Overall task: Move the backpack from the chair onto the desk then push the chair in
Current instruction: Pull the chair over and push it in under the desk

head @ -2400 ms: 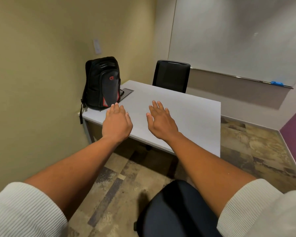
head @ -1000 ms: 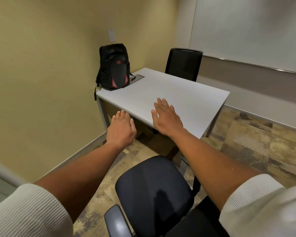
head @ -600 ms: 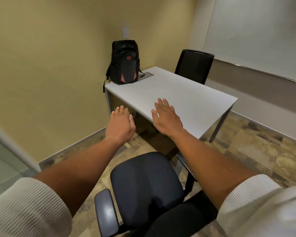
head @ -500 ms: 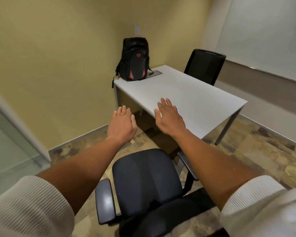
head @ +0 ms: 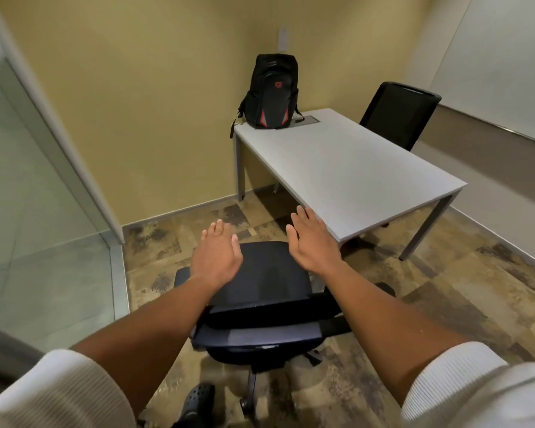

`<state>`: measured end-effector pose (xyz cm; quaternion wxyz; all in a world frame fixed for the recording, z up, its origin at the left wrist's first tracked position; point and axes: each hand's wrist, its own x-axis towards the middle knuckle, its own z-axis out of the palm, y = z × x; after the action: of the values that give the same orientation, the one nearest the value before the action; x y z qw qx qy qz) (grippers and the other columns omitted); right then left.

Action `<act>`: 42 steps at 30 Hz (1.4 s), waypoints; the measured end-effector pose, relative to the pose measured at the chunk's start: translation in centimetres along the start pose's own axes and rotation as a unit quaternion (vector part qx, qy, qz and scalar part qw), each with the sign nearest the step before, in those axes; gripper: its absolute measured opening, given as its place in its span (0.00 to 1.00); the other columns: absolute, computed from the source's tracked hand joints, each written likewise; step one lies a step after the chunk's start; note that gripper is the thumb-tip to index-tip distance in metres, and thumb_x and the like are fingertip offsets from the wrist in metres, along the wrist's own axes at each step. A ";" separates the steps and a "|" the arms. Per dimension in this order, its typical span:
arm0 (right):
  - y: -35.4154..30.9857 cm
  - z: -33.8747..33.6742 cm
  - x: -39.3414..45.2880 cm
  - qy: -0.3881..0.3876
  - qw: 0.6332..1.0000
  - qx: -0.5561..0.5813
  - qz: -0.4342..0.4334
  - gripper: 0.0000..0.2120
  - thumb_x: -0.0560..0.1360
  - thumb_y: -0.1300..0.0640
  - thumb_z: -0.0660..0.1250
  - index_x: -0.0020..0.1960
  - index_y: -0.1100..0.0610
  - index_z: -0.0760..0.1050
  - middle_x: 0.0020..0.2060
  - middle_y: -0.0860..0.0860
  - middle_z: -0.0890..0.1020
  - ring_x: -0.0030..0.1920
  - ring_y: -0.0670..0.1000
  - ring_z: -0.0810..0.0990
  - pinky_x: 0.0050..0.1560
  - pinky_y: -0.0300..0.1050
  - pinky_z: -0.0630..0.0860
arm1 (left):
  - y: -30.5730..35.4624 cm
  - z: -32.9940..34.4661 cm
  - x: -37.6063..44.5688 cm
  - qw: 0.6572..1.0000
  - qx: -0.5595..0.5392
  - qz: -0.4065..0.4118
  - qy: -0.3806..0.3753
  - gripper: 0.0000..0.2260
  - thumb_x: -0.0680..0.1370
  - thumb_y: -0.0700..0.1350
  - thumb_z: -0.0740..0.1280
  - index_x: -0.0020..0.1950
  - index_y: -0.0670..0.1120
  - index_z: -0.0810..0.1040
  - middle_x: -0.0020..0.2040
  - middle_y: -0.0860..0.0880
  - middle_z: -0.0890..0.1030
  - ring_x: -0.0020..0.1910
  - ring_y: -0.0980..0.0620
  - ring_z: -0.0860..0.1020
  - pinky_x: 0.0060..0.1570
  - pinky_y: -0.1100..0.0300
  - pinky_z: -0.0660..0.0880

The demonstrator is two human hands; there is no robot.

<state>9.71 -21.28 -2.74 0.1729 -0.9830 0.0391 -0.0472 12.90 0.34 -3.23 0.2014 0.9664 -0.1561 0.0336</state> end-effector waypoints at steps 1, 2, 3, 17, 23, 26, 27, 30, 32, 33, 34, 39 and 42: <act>0.3 0.3 -0.9 -0.002 1.000 -0.002 0.002 0.27 0.84 0.47 0.46 0.79 0.59 0.58 0.80 0.54 0.56 0.80 0.53 0.49 0.78 0.55 0.48 | 0.1 0.3 -1.0 1.000 0.000 -0.002 -0.002 0.19 0.83 0.45 0.51 0.69 0.37 0.69 0.73 0.37 0.68 0.72 0.39 0.65 0.71 0.48 0.60; 0.6 0.5 -1.8 -0.005 1.000 -0.002 0.003 0.27 0.84 0.47 0.46 0.78 0.59 0.58 0.80 0.55 0.57 0.80 0.54 0.49 0.78 0.56 0.49 | 0.2 0.6 -1.9 1.000 0.002 -0.002 -0.004 0.19 0.83 0.45 0.51 0.70 0.37 0.69 0.73 0.36 0.68 0.72 0.39 0.65 0.71 0.48 0.60; 0.8 0.8 -2.7 -0.008 1.000 0.000 0.005 0.27 0.84 0.48 0.46 0.78 0.60 0.59 0.80 0.55 0.57 0.80 0.54 0.49 0.78 0.56 0.49 | 0.3 0.9 -2.8 1.000 0.005 -0.002 -0.008 0.20 0.83 0.45 0.51 0.70 0.36 0.68 0.73 0.36 0.68 0.72 0.39 0.65 0.71 0.48 0.59; 3.8 2.5 -10.6 0.016 0.998 0.038 0.040 0.28 0.83 0.41 0.47 0.76 0.53 0.65 0.78 0.49 0.63 0.79 0.48 0.54 0.77 0.53 0.55 | -0.3 2.7 -9.3 0.997 -0.042 -0.055 -0.020 0.21 0.84 0.47 0.50 0.74 0.39 0.66 0.77 0.40 0.64 0.76 0.42 0.60 0.74 0.46 0.59; 2.9 2.8 -10.0 0.122 0.983 0.071 0.113 0.26 0.83 0.42 0.50 0.74 0.53 0.69 0.76 0.48 0.67 0.78 0.47 0.59 0.72 0.51 0.65 | -0.6 2.6 -8.3 0.997 -0.066 -0.049 0.016 0.22 0.84 0.48 0.51 0.76 0.41 0.64 0.77 0.43 0.64 0.76 0.44 0.62 0.73 0.47 0.61; 2.3 3.0 -9.2 0.151 0.977 0.074 0.131 0.25 0.83 0.43 0.50 0.74 0.54 0.69 0.76 0.48 0.67 0.77 0.47 0.60 0.71 0.50 0.66 | -1.3 2.5 -7.1 0.996 -0.069 -0.049 0.034 0.22 0.84 0.48 0.51 0.77 0.41 0.63 0.78 0.42 0.64 0.76 0.45 0.61 0.73 0.48 0.60; 2.0 3.1 -9.0 0.154 0.976 0.075 0.135 0.25 0.83 0.43 0.50 0.74 0.54 0.69 0.76 0.48 0.67 0.77 0.47 0.60 0.71 0.50 0.65 | -1.7 2.5 -6.7 0.996 -0.069 -0.047 0.037 0.22 0.84 0.48 0.51 0.77 0.41 0.63 0.78 0.43 0.64 0.77 0.45 0.61 0.73 0.49 0.60; 1.1 3.4 -7.9 0.161 0.974 0.080 0.138 0.25 0.83 0.43 0.50 0.74 0.54 0.69 0.76 0.48 0.67 0.77 0.47 0.60 0.73 0.51 0.63 | -2.7 2.4 -5.3 0.996 -0.063 -0.041 0.052 0.22 0.84 0.48 0.51 0.77 0.42 0.64 0.77 0.43 0.64 0.77 0.46 0.61 0.74 0.50 0.59; 0.6 3.5 -7.6 0.163 0.974 0.081 0.138 0.25 0.83 0.44 0.50 0.74 0.54 0.70 0.76 0.48 0.67 0.78 0.47 0.59 0.74 0.51 0.63 | -3.1 2.2 -4.9 0.995 -0.061 -0.043 0.071 0.22 0.84 0.48 0.51 0.76 0.42 0.65 0.77 0.43 0.65 0.76 0.46 0.62 0.74 0.49 0.61; -0.3 4.0 -6.2 0.158 0.974 0.082 0.138 0.25 0.83 0.44 0.50 0.74 0.54 0.70 0.76 0.48 0.67 0.78 0.47 0.59 0.74 0.52 0.64 | -4.3 2.0 -3.7 0.994 -0.062 -0.050 0.075 0.22 0.84 0.48 0.51 0.76 0.43 0.65 0.77 0.44 0.66 0.76 0.47 0.62 0.73 0.49 0.61; -1.1 4.5 -4.8 0.153 0.974 0.086 0.142 0.25 0.83 0.45 0.50 0.74 0.54 0.69 0.76 0.48 0.67 0.78 0.47 0.59 0.74 0.52 0.64 | -5.5 1.7 -2.5 0.993 -0.064 -0.056 0.079 0.22 0.84 0.48 0.51 0.76 0.43 0.65 0.77 0.44 0.66 0.76 0.47 0.62 0.73 0.49 0.62; -2.3 5.2 -3.1 0.150 0.972 0.088 0.159 0.24 0.83 0.46 0.50 0.75 0.54 0.68 0.77 0.48 0.66 0.78 0.47 0.59 0.73 0.51 0.63 | -7.1 1.1 0.4 0.994 -0.058 -0.035 0.082 0.22 0.84 0.48 0.51 0.77 0.43 0.63 0.78 0.45 0.64 0.77 0.50 0.60 0.75 0.52 0.59; -4.2 5.9 -1.4 0.159 0.968 0.097 0.166 0.23 0.83 0.47 0.50 0.74 0.54 0.69 0.77 0.48 0.67 0.78 0.48 0.59 0.73 0.51 0.64 | -9.2 0.5 2.9 0.996 -0.047 -0.032 0.074 0.23 0.84 0.48 0.51 0.78 0.43 0.61 0.78 0.45 0.63 0.77 0.50 0.59 0.76 0.54 0.54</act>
<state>9.17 -15.23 -6.95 0.2641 -0.9212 0.2242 -0.1774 18.56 7.29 -6.79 0.2583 0.9553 -0.1109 0.0913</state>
